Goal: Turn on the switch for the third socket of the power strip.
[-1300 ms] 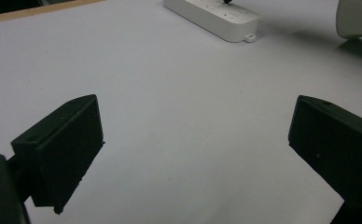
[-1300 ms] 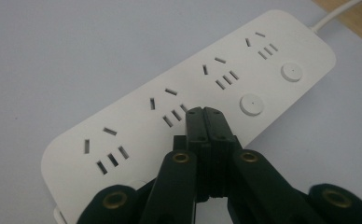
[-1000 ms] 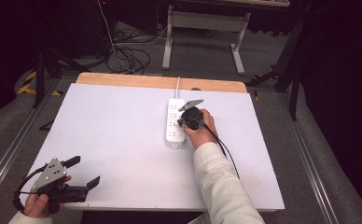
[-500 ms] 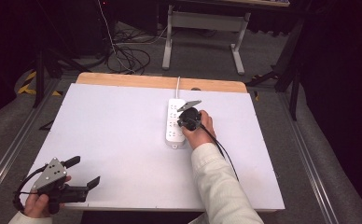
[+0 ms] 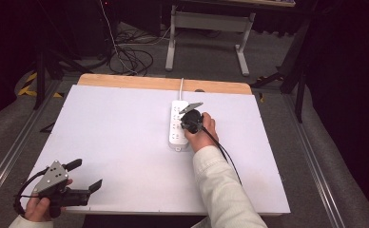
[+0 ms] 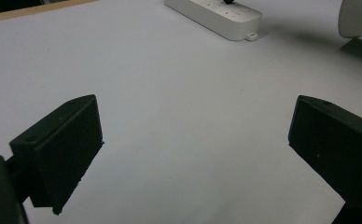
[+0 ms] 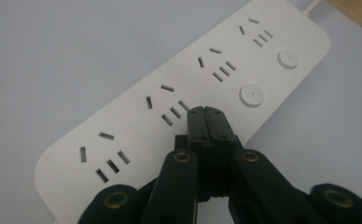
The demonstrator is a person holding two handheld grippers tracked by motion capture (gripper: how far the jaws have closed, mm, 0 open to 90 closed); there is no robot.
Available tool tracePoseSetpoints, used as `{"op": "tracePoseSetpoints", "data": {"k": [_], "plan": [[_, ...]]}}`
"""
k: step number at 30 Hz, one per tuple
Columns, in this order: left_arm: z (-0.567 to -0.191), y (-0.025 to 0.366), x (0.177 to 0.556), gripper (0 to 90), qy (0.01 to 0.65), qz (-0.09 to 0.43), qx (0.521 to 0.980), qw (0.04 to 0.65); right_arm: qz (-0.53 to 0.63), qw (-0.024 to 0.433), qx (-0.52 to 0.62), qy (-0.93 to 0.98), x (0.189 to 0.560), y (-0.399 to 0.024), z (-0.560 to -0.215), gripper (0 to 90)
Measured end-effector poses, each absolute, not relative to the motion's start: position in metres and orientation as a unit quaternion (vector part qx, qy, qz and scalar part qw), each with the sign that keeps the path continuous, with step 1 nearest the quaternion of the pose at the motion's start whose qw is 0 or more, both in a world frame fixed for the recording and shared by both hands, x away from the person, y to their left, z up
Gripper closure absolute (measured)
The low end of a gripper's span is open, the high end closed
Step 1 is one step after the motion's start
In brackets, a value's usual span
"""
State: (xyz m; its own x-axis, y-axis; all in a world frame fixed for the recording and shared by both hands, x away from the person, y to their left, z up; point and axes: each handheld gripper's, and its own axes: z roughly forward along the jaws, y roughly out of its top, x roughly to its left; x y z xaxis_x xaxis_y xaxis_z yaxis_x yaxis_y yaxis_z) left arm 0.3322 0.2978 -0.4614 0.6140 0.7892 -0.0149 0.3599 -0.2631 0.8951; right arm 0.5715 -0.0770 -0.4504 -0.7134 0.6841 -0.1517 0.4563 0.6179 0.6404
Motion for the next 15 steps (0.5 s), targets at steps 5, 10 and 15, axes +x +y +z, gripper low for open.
{"op": "tracePoseSetpoints", "data": {"k": [5,10,15], "plan": [[-0.461,0.298,0.333,3.3,0.378,0.226,0.761,0.476,0.28,0.217,0.318,0.879,0.568,-0.072,-0.451,90.0],[-0.461,0.298,0.332,3.3,0.379,0.226,0.76,0.477,0.271,0.22,0.317,0.882,0.566,-0.066,-0.448,90.0],[-0.461,0.298,0.333,3.1,0.38,0.226,0.76,0.477,0.314,0.217,0.313,0.87,0.562,-0.068,-0.438,90.0]]}}
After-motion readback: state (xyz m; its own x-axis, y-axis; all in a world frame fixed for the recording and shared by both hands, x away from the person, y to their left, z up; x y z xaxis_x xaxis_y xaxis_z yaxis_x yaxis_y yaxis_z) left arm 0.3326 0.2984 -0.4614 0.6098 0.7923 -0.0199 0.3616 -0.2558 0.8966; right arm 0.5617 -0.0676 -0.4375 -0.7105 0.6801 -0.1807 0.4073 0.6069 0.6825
